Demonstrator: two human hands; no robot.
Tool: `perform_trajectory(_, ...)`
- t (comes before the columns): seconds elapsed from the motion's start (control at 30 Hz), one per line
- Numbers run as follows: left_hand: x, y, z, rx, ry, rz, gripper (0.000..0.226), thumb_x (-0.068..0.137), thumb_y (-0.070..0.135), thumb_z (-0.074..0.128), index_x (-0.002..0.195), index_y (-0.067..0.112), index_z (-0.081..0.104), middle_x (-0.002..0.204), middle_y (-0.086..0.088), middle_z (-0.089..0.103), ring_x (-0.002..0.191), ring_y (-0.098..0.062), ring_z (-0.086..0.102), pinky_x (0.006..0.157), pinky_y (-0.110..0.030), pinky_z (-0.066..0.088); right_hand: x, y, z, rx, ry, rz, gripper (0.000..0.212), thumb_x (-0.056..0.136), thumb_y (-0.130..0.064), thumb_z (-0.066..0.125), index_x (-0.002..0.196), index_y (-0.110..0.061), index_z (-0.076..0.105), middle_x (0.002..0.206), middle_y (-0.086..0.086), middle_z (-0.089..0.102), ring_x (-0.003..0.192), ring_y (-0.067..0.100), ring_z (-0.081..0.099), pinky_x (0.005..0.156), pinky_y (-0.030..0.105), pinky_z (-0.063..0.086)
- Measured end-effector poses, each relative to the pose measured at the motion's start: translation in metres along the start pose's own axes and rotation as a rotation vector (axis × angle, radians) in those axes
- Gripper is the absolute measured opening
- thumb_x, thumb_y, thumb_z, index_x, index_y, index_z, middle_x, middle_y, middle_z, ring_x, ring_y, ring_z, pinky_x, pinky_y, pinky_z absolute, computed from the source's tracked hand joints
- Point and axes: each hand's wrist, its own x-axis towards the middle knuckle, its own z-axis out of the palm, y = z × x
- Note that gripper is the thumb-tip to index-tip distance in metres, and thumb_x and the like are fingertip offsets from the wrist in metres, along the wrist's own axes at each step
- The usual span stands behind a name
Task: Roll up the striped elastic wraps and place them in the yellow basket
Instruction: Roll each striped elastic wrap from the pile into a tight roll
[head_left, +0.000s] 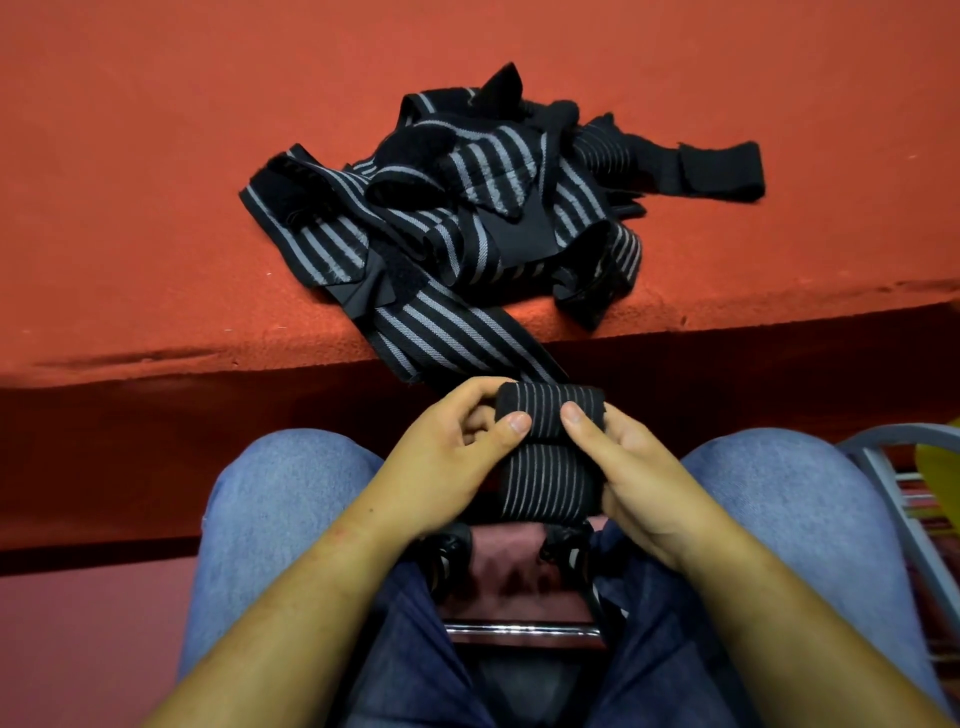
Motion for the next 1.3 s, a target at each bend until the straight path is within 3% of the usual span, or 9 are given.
perform_trajectory(0.17, -0.001, 0.004, -0.001, 0.025, 0.032, 0.058, 0.033, 0.097, 0.031, 0.069, 0.128, 0.037, 0.063, 0.109, -0.021, 0.067, 0.092, -0.04, 0.063, 0.097, -0.06, 0.052, -0.001, -0.003, 0.0, 0.023, -0.034, 0.084, 0.053, 0.097, -0.049, 0.054, 0.129, -0.01, 0.068, 0.121, 0.011, 0.077, 0.114, 0.022, 0.073, 0.091, 0.033, 0.055)
perform_trajectory(0.27, -0.003, 0.005, -0.002, 0.062, 0.051, 0.091, 0.037, 0.099, 0.017, 0.07, 0.129, 0.038, 0.063, 0.115, -0.011, 0.069, 0.091, -0.04, 0.062, 0.096, -0.052, 0.053, 0.0, -0.004, 0.002, 0.048, -0.032, 0.084, 0.054, 0.097, -0.05, 0.052, 0.128, -0.01, 0.07, 0.123, 0.011, 0.076, 0.12, 0.023, 0.071, 0.104, 0.039, 0.051)
perform_trajectory(0.4, -0.006, 0.009, -0.002, 0.091, 0.059, 0.115, 0.042, 0.096, 0.009, 0.072, 0.128, 0.036, 0.066, 0.113, 0.002, 0.07, 0.075, -0.015, 0.054, 0.083, -0.031, 0.054, -0.001, -0.006, 0.003, 0.059, -0.029, 0.08, 0.055, 0.096, -0.056, 0.048, 0.12, -0.016, 0.077, 0.123, 0.011, 0.076, 0.119, 0.022, 0.071, 0.104, 0.041, 0.05)
perform_trajectory(0.57, -0.007, 0.012, -0.002, 0.144, 0.036, 0.131, 0.044, 0.092, 0.005, 0.076, 0.127, 0.03, 0.069, 0.114, 0.015, 0.07, 0.087, 0.0, 0.061, 0.086, -0.017, 0.049, -0.001, -0.006, 0.002, 0.055, -0.056, 0.074, 0.064, 0.096, -0.059, 0.047, 0.127, -0.009, 0.071, 0.126, 0.014, 0.074, 0.123, 0.026, 0.069, 0.106, 0.041, 0.051)
perform_trajectory(0.77, -0.008, 0.01, -0.001, 0.152, -0.047, 0.066, 0.055, 0.094, 0.035, 0.075, 0.142, 0.046, 0.051, 0.13, 0.015, 0.063, 0.105, -0.006, 0.065, 0.086, -0.027, 0.055, 0.001, -0.003, -0.003, 0.072, -0.014, 0.022, 0.051, 0.102, -0.044, 0.058, 0.134, -0.005, 0.065, 0.128, 0.02, 0.072, 0.123, 0.035, 0.068, 0.11, 0.051, 0.048)
perform_trajectory(0.87, -0.009, 0.008, 0.001, 0.093, -0.11, -0.05, 0.073, 0.088, 0.068, 0.059, 0.153, 0.051, 0.032, 0.145, 0.019, 0.054, 0.129, 0.003, 0.056, 0.11, -0.028, 0.046, -0.001, -0.002, -0.002, 0.042, -0.014, -0.024, 0.044, 0.096, -0.035, 0.062, 0.13, -0.009, 0.066, 0.124, 0.015, 0.074, 0.119, 0.03, 0.07, 0.095, 0.041, 0.056)
perform_trajectory(0.97, -0.011, 0.008, 0.004, 0.129, -0.163, -0.096, 0.075, 0.09, 0.079, 0.045, 0.155, 0.057, 0.015, 0.152, 0.019, 0.05, 0.13, 0.007, 0.054, 0.117, -0.033, 0.042, -0.001, 0.0, -0.001, 0.006, -0.033, -0.036, 0.042, 0.089, -0.032, 0.064, 0.125, -0.012, 0.065, 0.116, 0.007, 0.077, 0.111, 0.021, 0.073, 0.086, 0.028, 0.057)
perform_trajectory(1.13, -0.013, 0.005, 0.01, 0.159, -0.186, -0.084, 0.069, 0.087, 0.081, 0.039, 0.148, 0.068, 0.007, 0.152, 0.015, 0.05, 0.129, -0.003, 0.058, 0.115, -0.04, 0.045, -0.002, 0.005, -0.001, -0.085, -0.034, -0.043, 0.043, 0.083, -0.056, 0.073, 0.115, -0.027, 0.067, 0.11, 0.002, 0.076, 0.105, 0.019, 0.073, 0.076, 0.028, 0.057)
perform_trajectory(1.3, -0.015, 0.004, 0.01, 0.205, -0.212, -0.078, 0.065, 0.09, 0.08, 0.036, 0.146, 0.068, 0.007, 0.154, 0.014, 0.047, 0.129, -0.002, 0.058, 0.114, -0.038, 0.045, -0.002, 0.005, -0.001, -0.202, 0.009, -0.089, 0.043, 0.077, -0.067, 0.07, 0.106, -0.034, 0.069, 0.109, 0.005, 0.076, 0.107, 0.024, 0.073, 0.102, 0.054, 0.056)
